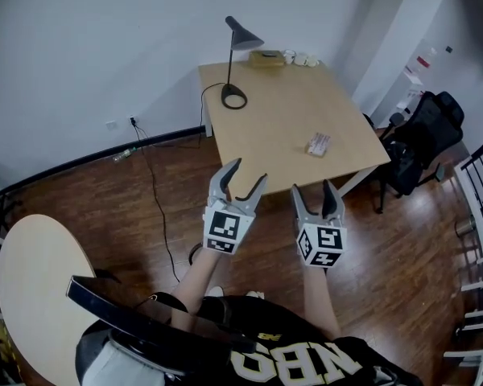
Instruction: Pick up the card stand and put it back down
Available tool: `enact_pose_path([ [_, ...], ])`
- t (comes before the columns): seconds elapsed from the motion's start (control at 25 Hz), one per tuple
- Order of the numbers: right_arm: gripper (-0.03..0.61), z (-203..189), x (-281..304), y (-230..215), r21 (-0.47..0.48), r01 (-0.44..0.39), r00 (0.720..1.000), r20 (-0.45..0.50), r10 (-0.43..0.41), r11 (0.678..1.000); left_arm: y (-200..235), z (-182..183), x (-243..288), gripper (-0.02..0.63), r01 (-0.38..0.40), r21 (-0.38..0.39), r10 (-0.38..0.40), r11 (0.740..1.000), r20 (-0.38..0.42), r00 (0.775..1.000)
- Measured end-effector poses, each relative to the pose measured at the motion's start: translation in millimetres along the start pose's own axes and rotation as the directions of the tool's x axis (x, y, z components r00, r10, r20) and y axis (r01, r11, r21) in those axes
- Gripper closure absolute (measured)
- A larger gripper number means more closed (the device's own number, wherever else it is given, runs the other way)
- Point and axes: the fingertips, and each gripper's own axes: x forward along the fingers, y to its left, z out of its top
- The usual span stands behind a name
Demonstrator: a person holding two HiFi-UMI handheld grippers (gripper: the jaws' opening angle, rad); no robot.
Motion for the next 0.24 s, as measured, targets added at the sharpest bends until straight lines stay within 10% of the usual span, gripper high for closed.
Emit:
enact_pose_path([
  [0.24, 0.255, -4, -14, -13, 0.017, 0.009, 1.000, -0.003, -0.009, 1.000, -11, -12, 3, 0.345, 0.002, -0.008, -0.003, 1.000, -0.032, 0.999],
])
